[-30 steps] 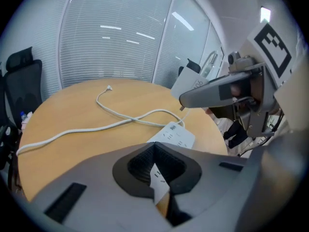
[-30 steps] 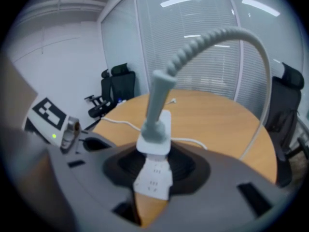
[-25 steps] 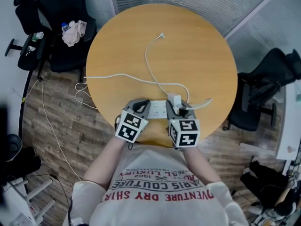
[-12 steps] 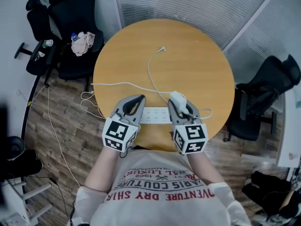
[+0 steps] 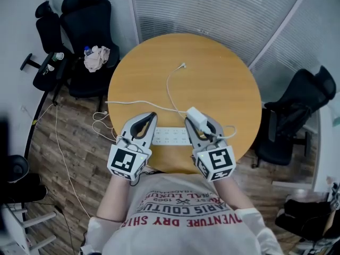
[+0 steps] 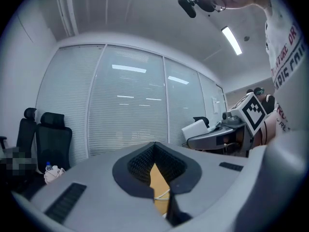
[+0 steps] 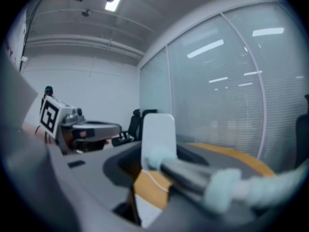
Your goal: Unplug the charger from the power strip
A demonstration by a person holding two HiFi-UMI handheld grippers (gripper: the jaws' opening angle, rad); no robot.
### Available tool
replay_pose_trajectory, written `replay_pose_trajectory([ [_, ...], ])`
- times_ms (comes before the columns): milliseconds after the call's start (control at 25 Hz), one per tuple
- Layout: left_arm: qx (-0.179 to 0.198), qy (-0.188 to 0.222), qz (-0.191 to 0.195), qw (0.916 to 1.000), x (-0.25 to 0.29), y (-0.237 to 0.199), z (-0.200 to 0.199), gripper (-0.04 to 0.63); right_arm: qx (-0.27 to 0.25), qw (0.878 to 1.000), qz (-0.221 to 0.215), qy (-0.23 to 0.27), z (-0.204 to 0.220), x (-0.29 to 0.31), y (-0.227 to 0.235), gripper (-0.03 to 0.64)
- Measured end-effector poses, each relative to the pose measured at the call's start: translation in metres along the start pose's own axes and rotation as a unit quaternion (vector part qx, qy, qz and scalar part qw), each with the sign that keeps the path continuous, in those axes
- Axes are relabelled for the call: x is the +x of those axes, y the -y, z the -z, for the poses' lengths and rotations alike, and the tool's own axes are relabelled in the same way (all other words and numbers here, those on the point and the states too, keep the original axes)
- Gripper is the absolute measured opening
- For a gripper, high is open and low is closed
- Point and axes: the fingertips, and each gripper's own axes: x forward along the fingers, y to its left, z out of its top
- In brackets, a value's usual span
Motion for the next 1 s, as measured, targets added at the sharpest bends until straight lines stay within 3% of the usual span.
replay_pose_trajectory([
  [640, -0.01, -0.003, 0.0, 0.9999, 0.001, 0.015, 0.0, 0.034, 0.005, 1.0, -0.004, -0.004, 0.011, -0.004, 0.007, 0.155],
  [1000, 0.006, -0.017, 0.008, 0.9998, 0.01, 0.02, 0.005, 0.034, 0.019, 1.0, 0.006, -0.011, 0.015, -0.001, 0.016, 0.155],
])
